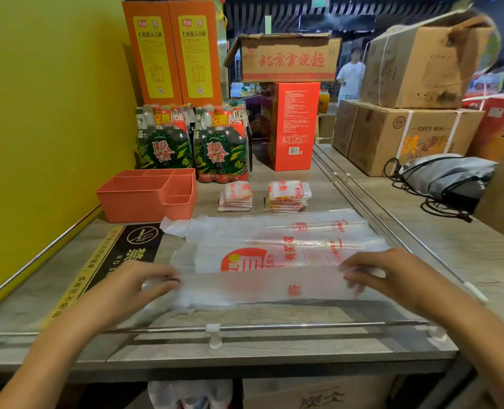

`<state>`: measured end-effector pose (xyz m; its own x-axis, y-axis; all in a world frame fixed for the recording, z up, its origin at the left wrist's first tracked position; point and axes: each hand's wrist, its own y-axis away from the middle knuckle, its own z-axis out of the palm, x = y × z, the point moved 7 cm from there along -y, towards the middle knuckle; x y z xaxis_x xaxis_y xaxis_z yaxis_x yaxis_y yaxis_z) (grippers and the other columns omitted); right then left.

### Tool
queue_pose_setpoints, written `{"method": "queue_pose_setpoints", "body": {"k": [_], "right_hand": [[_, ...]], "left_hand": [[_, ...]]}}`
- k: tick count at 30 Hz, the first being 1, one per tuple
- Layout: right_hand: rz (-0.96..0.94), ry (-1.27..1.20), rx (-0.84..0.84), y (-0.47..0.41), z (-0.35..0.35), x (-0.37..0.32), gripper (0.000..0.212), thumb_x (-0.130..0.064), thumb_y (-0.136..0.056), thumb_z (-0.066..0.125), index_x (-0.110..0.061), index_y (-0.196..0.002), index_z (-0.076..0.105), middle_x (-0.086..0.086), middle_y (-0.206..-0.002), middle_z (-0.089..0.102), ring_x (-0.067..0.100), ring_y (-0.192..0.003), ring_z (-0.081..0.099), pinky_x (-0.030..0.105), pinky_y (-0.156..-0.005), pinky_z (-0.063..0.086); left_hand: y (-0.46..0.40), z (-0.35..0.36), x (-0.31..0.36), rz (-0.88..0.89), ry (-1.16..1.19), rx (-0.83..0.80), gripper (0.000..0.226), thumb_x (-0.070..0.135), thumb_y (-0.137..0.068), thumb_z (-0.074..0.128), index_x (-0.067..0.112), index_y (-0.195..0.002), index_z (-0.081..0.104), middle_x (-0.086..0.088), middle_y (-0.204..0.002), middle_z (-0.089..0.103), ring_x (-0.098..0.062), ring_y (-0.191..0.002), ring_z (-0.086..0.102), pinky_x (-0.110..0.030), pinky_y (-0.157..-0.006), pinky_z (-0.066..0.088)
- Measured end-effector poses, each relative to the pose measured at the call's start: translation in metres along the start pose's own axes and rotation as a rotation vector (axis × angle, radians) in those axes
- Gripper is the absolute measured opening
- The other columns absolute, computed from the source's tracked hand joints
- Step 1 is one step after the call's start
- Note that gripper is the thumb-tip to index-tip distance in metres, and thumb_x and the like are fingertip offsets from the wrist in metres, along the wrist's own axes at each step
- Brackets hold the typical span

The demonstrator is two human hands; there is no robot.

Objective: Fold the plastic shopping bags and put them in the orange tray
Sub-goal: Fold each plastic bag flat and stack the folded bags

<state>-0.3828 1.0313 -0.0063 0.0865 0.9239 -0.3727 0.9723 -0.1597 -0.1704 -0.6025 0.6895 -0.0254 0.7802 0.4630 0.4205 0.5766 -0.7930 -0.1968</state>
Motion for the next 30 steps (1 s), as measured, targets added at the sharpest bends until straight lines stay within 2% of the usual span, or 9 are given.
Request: {"method": "queue_pose_setpoints", "body": {"k": [6, 9, 13, 15, 17, 20, 23, 26, 30], "right_hand": [[0.051, 0.02, -0.027, -0.017, -0.004, 0.007, 0.024, -0.034, -0.093, 0.067, -0.044, -0.115, 0.063, -0.024, -0.088, 0.071, -0.007, -0.081, 0.065, 0.02, -0.08, 0.053], [0.061, 0.132, 0.017, -0.029, 0.004, 0.016, 0.034, -0.036, -0.092, 0.07, -0.046, -0.123, 0.06, -0.023, -0.11, 0.067, -0.003, -0.099, 0.062, 0.023, -0.092, 0.052], [-0.139, 0.338, 0.161, -0.036, 0.025, 0.006, 0.064, -0.024, -0.077, 0.087, -0.03, -0.134, 0.061, -0.006, -0.143, 0.057, 0.02, -0.13, 0.055, 0.032, -0.108, 0.037], [-0.263, 0.326, 0.17, -0.036, 0.036, -0.01, 0.063, -0.019, -0.074, 0.088, -0.029, -0.132, 0.064, -0.004, -0.146, 0.054, 0.02, -0.131, 0.054, 0.035, -0.108, 0.041], [-0.361, 0.257, 0.152, -0.036, 0.045, -0.026, 0.051, -0.018, -0.08, 0.082, -0.032, -0.127, 0.067, -0.007, -0.145, 0.055, 0.015, -0.132, 0.053, 0.036, -0.109, 0.046], [-0.38, 0.172, 0.042, -0.036, 0.058, -0.04, 0.035, -0.034, -0.096, 0.061, -0.04, -0.13, 0.064, -0.021, -0.149, 0.049, 0.002, -0.135, 0.047, 0.029, -0.112, 0.043], [-0.241, 0.142, -0.139, -0.039, 0.078, -0.027, 0.046, -0.064, -0.1, 0.039, -0.048, -0.143, 0.049, -0.034, -0.155, 0.029, -0.011, -0.144, 0.022, 0.027, -0.119, 0.031], [-0.179, 0.135, -0.223, -0.04, 0.084, -0.019, 0.063, -0.079, -0.094, 0.035, -0.048, -0.148, 0.041, -0.035, -0.158, 0.02, -0.014, -0.147, 0.002, 0.033, -0.125, 0.018], [-0.263, 0.223, -0.186, -0.041, 0.079, -0.029, 0.065, -0.075, -0.094, 0.04, -0.042, -0.15, 0.041, -0.03, -0.161, 0.013, -0.009, -0.149, -0.003, 0.02, -0.121, 0.004]], "left_hand": [[-0.023, -0.022, -0.033, -0.184, -0.121, 0.046, 0.018, 0.057, -0.085, 0.064, 0.04, -0.081, 0.067, 0.019, -0.087, 0.067, 0.004, -0.082, 0.061, -0.027, -0.073, 0.048], [-0.036, -0.021, -0.049, -0.241, -0.245, 0.0, 0.016, 0.053, -0.09, 0.065, 0.037, -0.094, 0.068, 0.018, -0.104, 0.066, -0.003, -0.1, 0.058, -0.03, -0.087, 0.049], [-0.044, -0.009, -0.038, -0.081, -0.376, 0.126, 0.045, 0.034, -0.091, 0.072, 0.034, -0.134, 0.059, 0.01, -0.153, 0.041, -0.016, -0.147, 0.029, -0.041, -0.117, 0.03], [-0.043, 0.004, -0.012, 0.097, -0.313, 0.127, 0.045, 0.025, -0.091, 0.071, 0.036, -0.133, 0.058, 0.012, -0.156, 0.038, -0.015, -0.15, 0.025, -0.045, -0.119, 0.03], [-0.039, 0.023, 0.015, 0.242, -0.241, 0.042, 0.04, 0.027, -0.095, 0.064, 0.04, -0.133, 0.058, 0.019, -0.154, 0.038, -0.005, -0.146, 0.03, -0.036, -0.118, 0.033], [-0.037, 0.049, 0.039, 0.272, -0.162, -0.085, 0.038, 0.038, -0.101, 0.051, 0.04, -0.139, 0.055, 0.027, -0.156, 0.032, 0.011, -0.146, 0.015, -0.018, -0.121, 0.017], [-0.041, 0.065, 0.036, 0.157, -0.264, -0.202, 0.051, 0.053, -0.102, 0.038, 0.041, -0.152, 0.037, 0.023, -0.163, 0.013, 0.006, -0.15, -0.006, -0.016, -0.119, -0.007], [-0.04, 0.073, 0.021, 0.009, -0.293, -0.308, 0.061, 0.059, -0.101, 0.028, 0.043, -0.158, 0.013, 0.019, -0.166, -0.002, -0.001, -0.151, -0.015, -0.026, -0.12, -0.01], [-0.04, 0.073, 0.04, 0.182, -0.263, -0.236, 0.063, 0.055, -0.103, 0.038, 0.041, -0.158, 0.011, 0.027, -0.163, -0.006, 0.007, -0.147, -0.02, -0.026, -0.124, -0.008]]}}
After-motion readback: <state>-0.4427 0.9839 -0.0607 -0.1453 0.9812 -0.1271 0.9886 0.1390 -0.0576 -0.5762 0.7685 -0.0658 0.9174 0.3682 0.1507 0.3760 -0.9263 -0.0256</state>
